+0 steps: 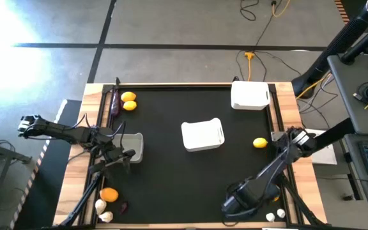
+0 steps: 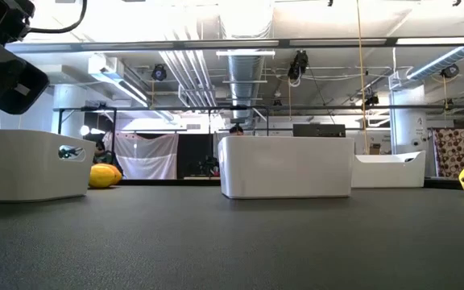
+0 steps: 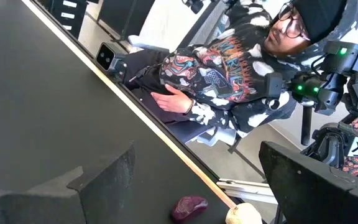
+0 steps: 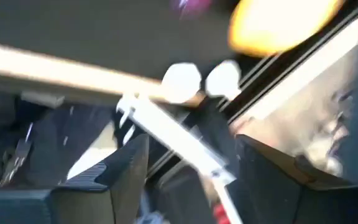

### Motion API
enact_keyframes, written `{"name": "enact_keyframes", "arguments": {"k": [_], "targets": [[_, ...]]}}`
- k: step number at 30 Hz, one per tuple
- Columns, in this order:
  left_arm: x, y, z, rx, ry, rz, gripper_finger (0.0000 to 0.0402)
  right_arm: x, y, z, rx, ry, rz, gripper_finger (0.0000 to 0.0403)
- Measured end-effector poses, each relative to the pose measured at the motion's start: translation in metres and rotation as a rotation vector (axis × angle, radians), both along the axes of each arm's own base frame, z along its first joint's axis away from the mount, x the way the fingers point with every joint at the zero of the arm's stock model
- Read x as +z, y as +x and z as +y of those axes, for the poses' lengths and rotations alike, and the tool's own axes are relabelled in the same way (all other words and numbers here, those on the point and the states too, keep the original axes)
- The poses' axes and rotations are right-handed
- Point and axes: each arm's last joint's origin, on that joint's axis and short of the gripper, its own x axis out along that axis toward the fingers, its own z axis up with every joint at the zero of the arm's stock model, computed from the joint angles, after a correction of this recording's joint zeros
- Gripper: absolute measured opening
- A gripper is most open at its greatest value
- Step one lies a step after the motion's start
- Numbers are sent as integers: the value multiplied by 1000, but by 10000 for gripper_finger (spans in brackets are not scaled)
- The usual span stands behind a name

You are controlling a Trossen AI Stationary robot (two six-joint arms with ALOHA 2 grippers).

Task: Sort produce into baskets
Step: Put the white garlic into the bottom white bin

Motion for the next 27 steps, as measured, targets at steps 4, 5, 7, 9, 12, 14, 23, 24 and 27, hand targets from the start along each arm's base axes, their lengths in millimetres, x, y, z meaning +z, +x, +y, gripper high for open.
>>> {"name": "enact_keyframes", "arguments": {"k": [4,5,7,9,12,14,23,24,27], "targets": [[0,0,0,0,0,-1,327,-27,-5,10,-30,89,-11,260],[0,0,0,0,0,-1,327,-33,-6,11,-45,96,-16,266],[0,0,0,0,0,-1,327,-44,-7,12,-68,108,-31,278],[0,0,0,0,0,-3,327,-53,-11,12,-78,127,-17,287],[0,0,0,0,0,-4,327,-65,-21,13,-66,170,38,296],[0,0,0,0,0,-4,327,-70,-29,13,-55,172,79,299],[0,0,0,0,0,-1,327,-93,-44,23,-77,235,51,289],[0,0,0,0,0,-1,327,-96,-48,23,-81,222,63,287],[0,0,0,0,0,-1,327,-103,-59,20,-91,168,108,280]]}}
